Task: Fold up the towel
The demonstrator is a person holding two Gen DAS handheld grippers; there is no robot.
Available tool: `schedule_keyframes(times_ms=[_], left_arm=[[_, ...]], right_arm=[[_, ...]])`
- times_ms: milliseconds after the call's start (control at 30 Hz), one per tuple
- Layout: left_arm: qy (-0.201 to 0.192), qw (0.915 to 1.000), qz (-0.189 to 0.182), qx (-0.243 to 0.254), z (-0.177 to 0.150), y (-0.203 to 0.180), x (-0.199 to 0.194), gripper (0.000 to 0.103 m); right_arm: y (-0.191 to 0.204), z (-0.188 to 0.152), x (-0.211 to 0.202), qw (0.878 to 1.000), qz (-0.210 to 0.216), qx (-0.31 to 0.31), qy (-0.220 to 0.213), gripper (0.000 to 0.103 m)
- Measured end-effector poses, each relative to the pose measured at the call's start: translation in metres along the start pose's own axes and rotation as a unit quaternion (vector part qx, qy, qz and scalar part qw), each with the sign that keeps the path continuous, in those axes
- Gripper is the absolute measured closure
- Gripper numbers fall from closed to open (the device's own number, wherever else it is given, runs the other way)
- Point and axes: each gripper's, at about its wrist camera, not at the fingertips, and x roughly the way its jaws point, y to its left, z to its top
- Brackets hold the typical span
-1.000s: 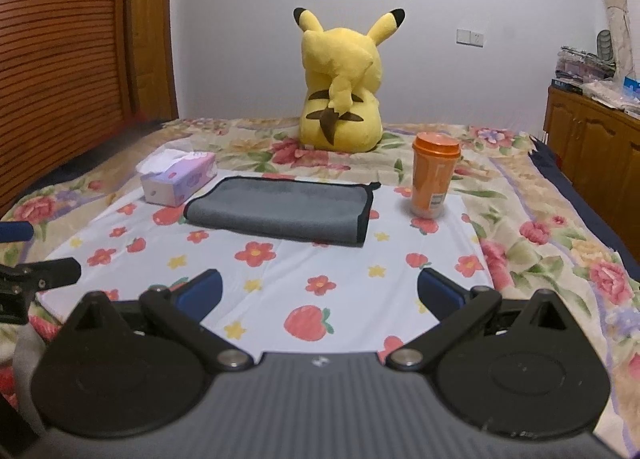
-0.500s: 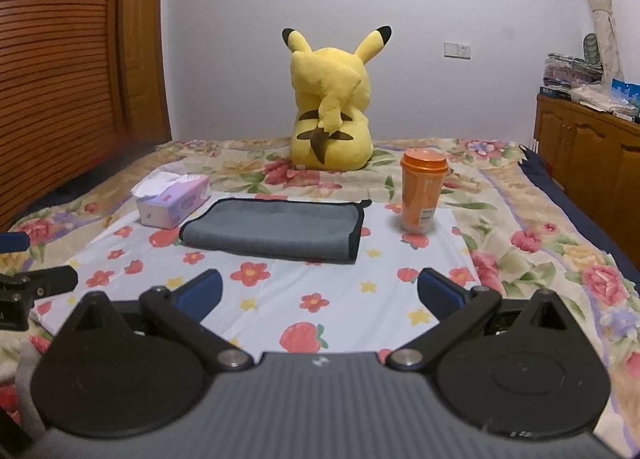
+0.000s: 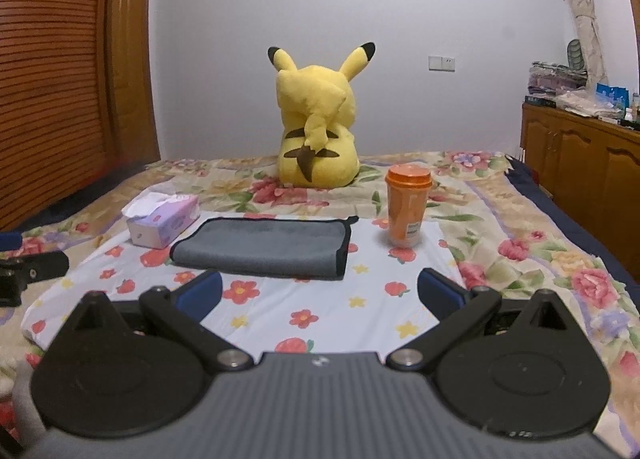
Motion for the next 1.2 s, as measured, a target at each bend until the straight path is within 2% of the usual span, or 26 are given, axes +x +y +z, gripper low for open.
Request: schedule_keyframes(times_ms=[333, 1200], left_arm=[[-0.015, 0.9999, 0.001, 0.005, 0.0021, -0.0012, -0.0046, 0.0], [-0.015, 0.9998, 0.003, 0.009, 0.0007, -0.0022, -0.0044, 0.0]], right_arm=[[-0.0003, 0.0021, -0.0075, 0.999, -0.008, -0.002, -0.032, 0.0], [-0.0012, 0.0021, -0.0058, 0.999, -0.01, 0.0, -0.032, 0.0]])
